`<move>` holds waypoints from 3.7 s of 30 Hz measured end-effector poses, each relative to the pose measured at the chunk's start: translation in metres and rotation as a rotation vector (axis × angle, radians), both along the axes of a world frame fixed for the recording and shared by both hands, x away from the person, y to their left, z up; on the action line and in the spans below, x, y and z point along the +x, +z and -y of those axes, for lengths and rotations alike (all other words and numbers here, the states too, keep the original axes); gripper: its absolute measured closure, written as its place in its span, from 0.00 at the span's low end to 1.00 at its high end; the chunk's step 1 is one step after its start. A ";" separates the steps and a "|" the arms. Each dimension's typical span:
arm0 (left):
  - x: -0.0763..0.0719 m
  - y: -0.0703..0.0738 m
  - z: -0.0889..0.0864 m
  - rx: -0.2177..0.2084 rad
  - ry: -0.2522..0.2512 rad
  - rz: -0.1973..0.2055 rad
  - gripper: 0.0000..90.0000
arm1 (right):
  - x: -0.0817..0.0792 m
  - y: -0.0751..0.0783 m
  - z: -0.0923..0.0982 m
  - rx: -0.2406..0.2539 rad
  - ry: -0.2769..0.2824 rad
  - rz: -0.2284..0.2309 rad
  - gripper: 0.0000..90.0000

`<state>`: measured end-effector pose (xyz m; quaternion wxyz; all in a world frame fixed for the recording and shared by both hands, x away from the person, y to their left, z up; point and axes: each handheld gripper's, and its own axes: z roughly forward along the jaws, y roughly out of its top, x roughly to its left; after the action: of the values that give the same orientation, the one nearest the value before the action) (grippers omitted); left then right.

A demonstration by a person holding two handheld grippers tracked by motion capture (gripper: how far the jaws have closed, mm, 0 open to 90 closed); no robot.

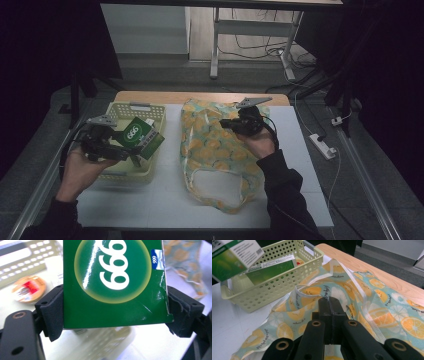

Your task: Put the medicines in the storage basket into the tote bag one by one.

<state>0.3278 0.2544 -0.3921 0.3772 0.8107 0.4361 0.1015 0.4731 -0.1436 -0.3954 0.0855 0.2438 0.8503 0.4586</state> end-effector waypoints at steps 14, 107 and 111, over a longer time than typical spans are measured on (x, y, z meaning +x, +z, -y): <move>0.001 -0.010 0.055 0.005 -0.145 -0.020 0.19 | 0.000 0.001 0.001 0.004 0.003 0.006 1.00; 0.134 -0.093 0.211 0.142 -0.027 -0.026 0.17 | 0.003 -0.011 -0.001 -0.028 -0.003 -0.009 1.00; 0.137 -0.095 0.211 0.134 -0.020 -0.016 0.16 | 0.003 -0.012 -0.001 -0.029 -0.006 -0.011 1.00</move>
<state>0.4647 0.0430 -0.4866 0.3198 0.8392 0.4231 0.1203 0.4764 -0.1427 -0.4078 0.0856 0.2476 0.8566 0.4445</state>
